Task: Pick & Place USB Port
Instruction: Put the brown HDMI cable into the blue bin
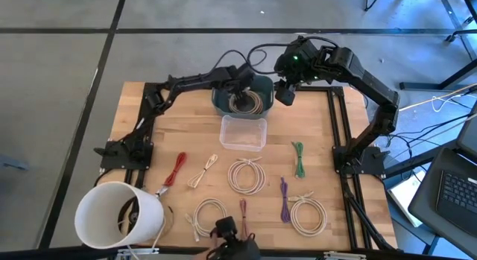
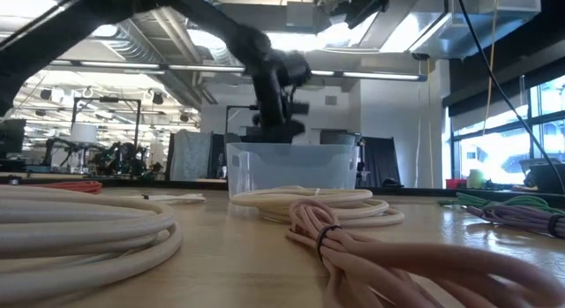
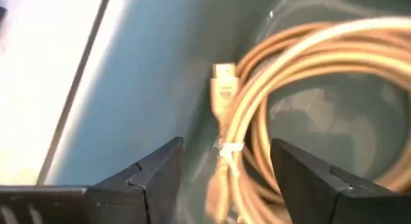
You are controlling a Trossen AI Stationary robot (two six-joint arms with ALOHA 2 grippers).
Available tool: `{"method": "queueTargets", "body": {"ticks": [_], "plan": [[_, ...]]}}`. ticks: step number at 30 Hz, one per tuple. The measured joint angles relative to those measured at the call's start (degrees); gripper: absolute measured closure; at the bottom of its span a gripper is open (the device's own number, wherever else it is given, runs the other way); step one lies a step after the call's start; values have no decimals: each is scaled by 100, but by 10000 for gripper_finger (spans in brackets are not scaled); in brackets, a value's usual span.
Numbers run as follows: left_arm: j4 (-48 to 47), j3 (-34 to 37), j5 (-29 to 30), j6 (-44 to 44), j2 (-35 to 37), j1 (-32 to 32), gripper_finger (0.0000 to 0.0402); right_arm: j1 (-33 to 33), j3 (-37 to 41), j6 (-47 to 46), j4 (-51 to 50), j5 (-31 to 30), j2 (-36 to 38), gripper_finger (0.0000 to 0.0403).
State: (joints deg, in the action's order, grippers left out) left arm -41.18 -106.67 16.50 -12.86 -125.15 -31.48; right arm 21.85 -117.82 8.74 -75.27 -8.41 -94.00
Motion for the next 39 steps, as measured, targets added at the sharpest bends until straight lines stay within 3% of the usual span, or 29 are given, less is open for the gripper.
{"method": "queueTargets", "body": {"ticks": [10, 20, 24, 28, 31, 35, 39], "plan": [[-917, -2, -204, 536, 2044, 253, 182, 0, 0, 12, -17, 1, 0, 240], [-2607, -11, -2135, 2265, 4309, 694, 184, 0, 0, 73, -85, 1, 0, 240], [-3111, -13, -2505, 2956, 4882, 1188, 186, 0, 0, 73, -87, 1, 0, 240], [-3501, -13, -2373, 3386, 5054, 1930, 187, 0, 0, 73, -87, 1, 0, 240], [-3563, -13, -1854, 3599, 4964, 2512, 187, 0, 0, 74, -85, 1, 0, 240], [-3558, -13, -1291, 3577, 4518, 3048, 187, 0, 0, 74, -60, 1, 0, 240], [-3638, -11, -1404, 3139, 3806, 3276, 187, -1, 0, 71, -13, 1, 0, 240]]}}
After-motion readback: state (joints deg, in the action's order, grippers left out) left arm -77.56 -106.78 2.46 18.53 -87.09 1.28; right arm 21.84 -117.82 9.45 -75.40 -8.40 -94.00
